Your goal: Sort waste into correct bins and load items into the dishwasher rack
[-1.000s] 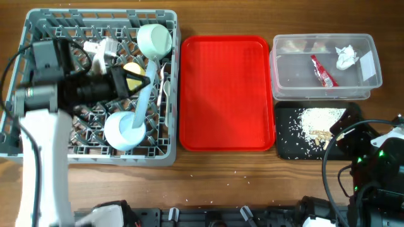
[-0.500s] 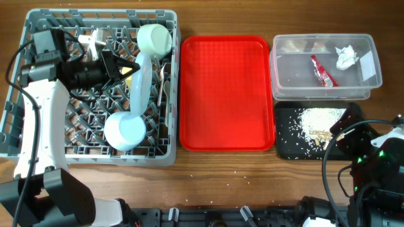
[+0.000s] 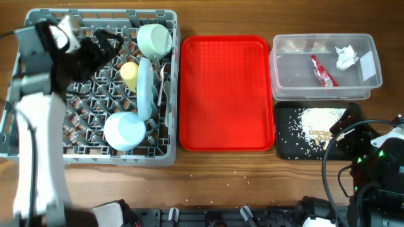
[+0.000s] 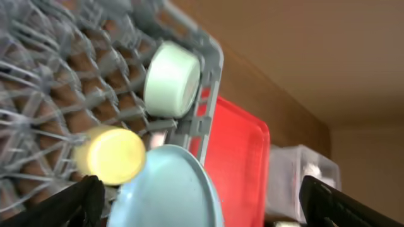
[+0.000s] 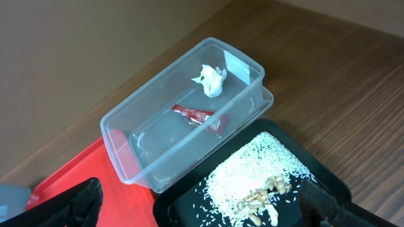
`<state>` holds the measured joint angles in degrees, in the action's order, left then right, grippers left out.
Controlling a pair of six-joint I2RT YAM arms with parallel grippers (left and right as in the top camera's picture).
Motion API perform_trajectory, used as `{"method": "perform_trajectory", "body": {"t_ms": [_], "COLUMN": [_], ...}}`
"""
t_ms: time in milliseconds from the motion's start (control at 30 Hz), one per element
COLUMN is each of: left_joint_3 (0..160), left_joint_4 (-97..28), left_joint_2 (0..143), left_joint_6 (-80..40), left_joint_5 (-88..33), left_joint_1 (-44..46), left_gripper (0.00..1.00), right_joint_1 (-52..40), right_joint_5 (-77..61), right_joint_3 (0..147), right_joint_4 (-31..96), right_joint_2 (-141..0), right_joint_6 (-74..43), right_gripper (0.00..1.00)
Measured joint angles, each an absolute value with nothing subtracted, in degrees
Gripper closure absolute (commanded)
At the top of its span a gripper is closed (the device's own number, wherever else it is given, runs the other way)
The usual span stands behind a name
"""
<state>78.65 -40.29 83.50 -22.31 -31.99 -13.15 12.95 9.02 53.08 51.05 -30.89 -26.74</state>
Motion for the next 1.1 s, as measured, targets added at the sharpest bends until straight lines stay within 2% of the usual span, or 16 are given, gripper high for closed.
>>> {"method": "perform_trajectory", "body": {"t_ms": [100,200,833,933,1033,1100], "left_joint_3": [79.55,80.27,80.27,80.25,80.25,80.25], "left_joint_4": [-40.25,-41.15,-41.41,-41.45,-41.60,-41.56], "left_joint_2": [67.20,59.94,60.01,60.01,60.03,60.05], "left_joint_6": [-22.70,-22.85,-22.87,-22.87,-22.90,-22.92], "left_joint_5": [-28.49,-27.88,-27.22,-27.22,-27.20,-27.20], "left_joint_1": [-13.15,-13.15,-13.15,-13.15,-13.15,-13.15], "left_gripper": [0.00,0.00,0.00,0.00,0.00,0.00], "right_joint_1": [12.95,12.95,12.91,10.92,3.20,-0.08], "right_joint_5": [9.02,9.02,9.91,10.33,9.43,8.84], "right_joint_3": [53.08,53.08,53.01,48.95,35.79,28.60], "right_joint_4": [51.05,51.07,50.78,35.48,1.04,-10.70], "right_joint_2": [-30.89,-30.89,-30.74,-25.85,-16.51,-11.42], "right_joint_6": [-26.76,-26.76,-26.76,-26.92,-26.57,-23.94], "right_gripper": [0.00,0.00,0.00,0.00,0.00,0.00]}}
